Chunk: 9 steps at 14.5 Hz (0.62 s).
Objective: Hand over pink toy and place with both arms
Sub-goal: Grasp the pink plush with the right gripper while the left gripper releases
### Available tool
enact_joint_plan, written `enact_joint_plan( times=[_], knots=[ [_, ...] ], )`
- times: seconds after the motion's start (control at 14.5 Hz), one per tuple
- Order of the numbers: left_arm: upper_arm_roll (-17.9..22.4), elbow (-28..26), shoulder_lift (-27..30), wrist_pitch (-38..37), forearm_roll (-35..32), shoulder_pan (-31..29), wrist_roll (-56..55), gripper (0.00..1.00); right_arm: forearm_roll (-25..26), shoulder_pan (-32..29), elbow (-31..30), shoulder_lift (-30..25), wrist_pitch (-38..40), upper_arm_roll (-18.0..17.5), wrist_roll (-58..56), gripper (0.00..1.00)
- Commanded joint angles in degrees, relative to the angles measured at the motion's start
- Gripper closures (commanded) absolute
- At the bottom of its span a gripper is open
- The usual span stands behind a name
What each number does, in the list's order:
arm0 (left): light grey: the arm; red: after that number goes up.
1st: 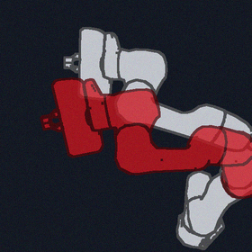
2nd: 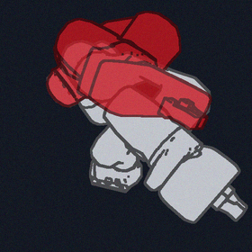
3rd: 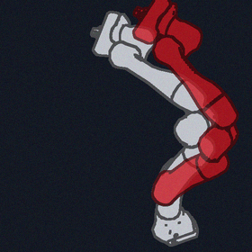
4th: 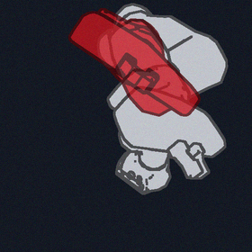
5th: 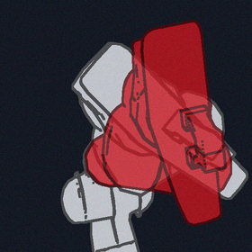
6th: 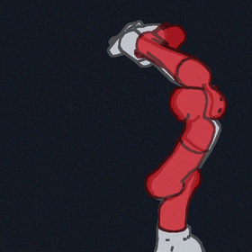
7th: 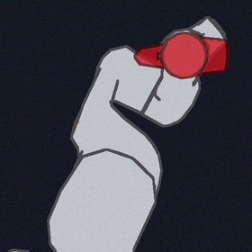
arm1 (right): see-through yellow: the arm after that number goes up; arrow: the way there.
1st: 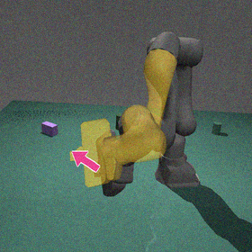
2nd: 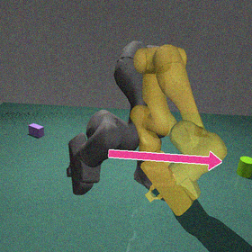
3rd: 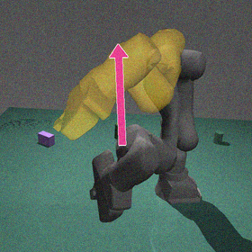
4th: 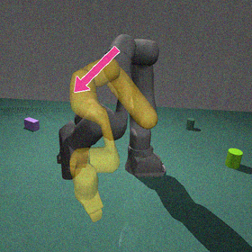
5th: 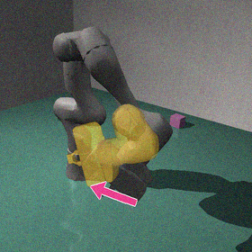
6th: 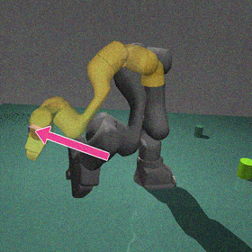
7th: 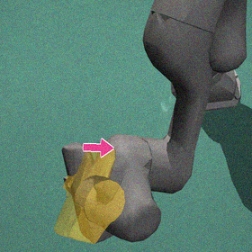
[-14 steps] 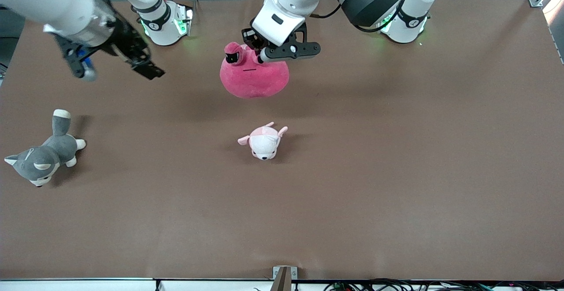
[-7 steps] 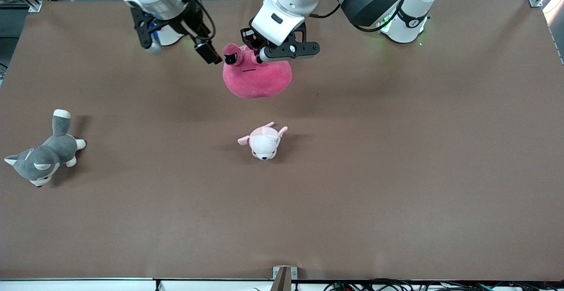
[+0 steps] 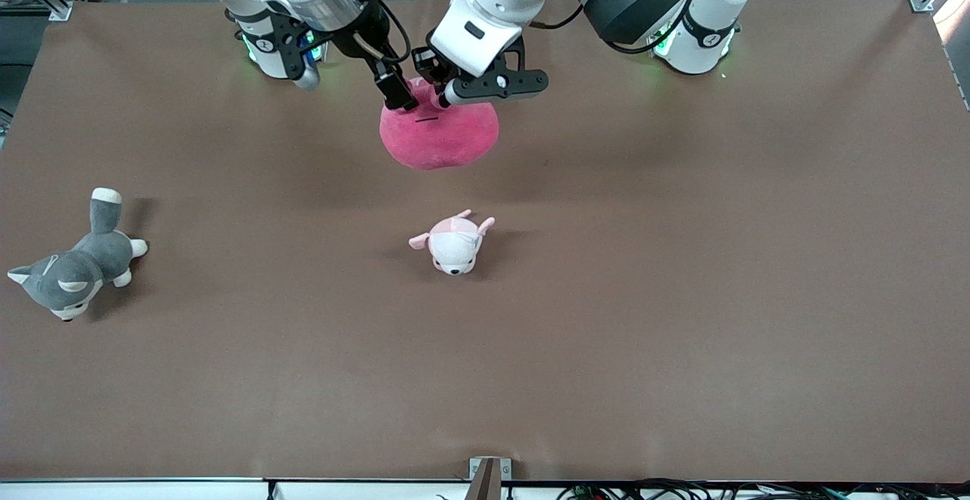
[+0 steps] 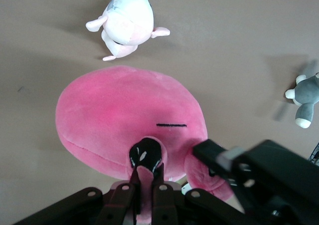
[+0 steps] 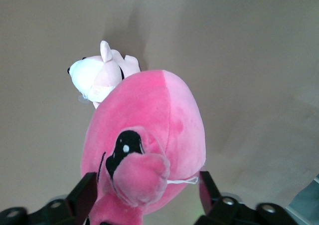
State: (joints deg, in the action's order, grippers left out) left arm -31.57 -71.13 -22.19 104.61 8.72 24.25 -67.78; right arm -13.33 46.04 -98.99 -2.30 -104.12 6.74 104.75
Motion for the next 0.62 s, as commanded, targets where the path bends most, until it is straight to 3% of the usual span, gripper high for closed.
enact_joint_plan(
  times=[0.0, 0.21, 0.35, 0.55],
  knots=[
    [0.28, 1.08, -0.23, 0.5, 0.15, 0.54, -1.04, 1.0, -0.91, 0.8, -0.85, -0.43, -0.91, 0.82, 0.63, 0.21],
    [0.28, 1.08, -0.23, 0.68, 0.15, 0.63, -1.04, 1.0, -0.74, 0.36, -0.76, -0.52, -0.56, 0.99, 0.28, 0.22],
    [0.28, 1.08, -0.23, 0.68, 0.15, 0.63, -1.12, 1.0, -0.38, 0.27, -0.85, -0.6, -0.29, 1.17, 0.02, 0.15],
    [0.28, 1.08, -0.4, 0.68, 0.07, 0.63, -1.03, 1.0, -0.38, 0.19, -0.85, -0.78, 0.41, 1.34, -1.21, 0.19]
  ],
)
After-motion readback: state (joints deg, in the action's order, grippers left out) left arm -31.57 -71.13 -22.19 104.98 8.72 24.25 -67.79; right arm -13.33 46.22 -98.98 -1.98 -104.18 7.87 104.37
